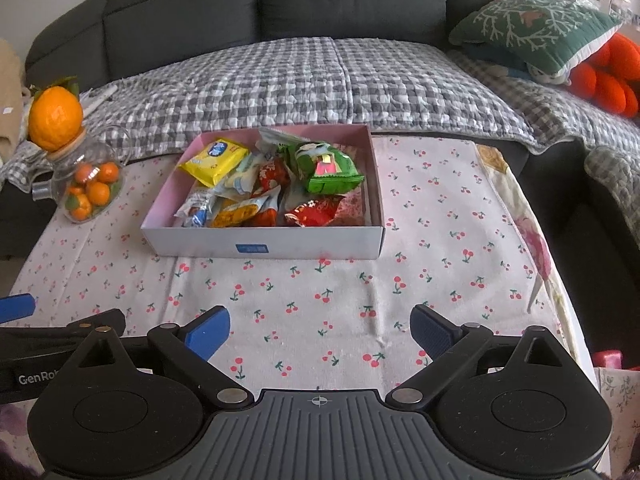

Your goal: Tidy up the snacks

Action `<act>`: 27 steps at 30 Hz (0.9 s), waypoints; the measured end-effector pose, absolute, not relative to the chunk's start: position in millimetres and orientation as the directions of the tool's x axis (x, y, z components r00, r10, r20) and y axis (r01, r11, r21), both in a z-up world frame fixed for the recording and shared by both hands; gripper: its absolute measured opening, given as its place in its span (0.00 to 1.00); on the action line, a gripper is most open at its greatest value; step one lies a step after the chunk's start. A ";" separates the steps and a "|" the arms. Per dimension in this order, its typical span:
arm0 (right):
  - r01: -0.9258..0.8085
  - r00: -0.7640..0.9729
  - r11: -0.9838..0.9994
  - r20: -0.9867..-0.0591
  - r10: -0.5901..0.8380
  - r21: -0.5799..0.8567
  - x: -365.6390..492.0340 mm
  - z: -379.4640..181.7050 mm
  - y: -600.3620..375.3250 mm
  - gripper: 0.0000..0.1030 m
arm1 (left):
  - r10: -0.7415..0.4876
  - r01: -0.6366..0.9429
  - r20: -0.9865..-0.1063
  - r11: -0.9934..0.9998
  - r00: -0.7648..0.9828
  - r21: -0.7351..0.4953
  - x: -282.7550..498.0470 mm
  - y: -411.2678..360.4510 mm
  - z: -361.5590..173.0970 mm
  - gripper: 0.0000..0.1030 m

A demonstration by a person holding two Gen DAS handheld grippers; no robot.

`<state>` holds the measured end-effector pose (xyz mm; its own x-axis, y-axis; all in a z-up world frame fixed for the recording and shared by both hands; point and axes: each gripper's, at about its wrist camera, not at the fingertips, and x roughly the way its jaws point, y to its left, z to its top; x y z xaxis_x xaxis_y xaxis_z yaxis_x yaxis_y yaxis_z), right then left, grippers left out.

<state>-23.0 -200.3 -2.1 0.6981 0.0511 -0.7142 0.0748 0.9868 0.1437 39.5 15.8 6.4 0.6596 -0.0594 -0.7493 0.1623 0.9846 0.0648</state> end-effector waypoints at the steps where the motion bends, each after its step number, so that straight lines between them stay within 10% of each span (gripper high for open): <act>1: 0.074 0.699 0.987 -0.713 0.050 0.142 -23.3 -2.2 -199.8 0.96 | -0.059 0.163 -0.746 0.984 0.663 0.067 38.8 15.5 7.1 0.99; 27: 0.065 0.700 0.988 -0.712 0.054 0.139 -23.1 -0.7 -199.2 0.96 | -0.067 0.182 -0.737 0.980 0.673 0.076 36.5 14.0 9.4 0.99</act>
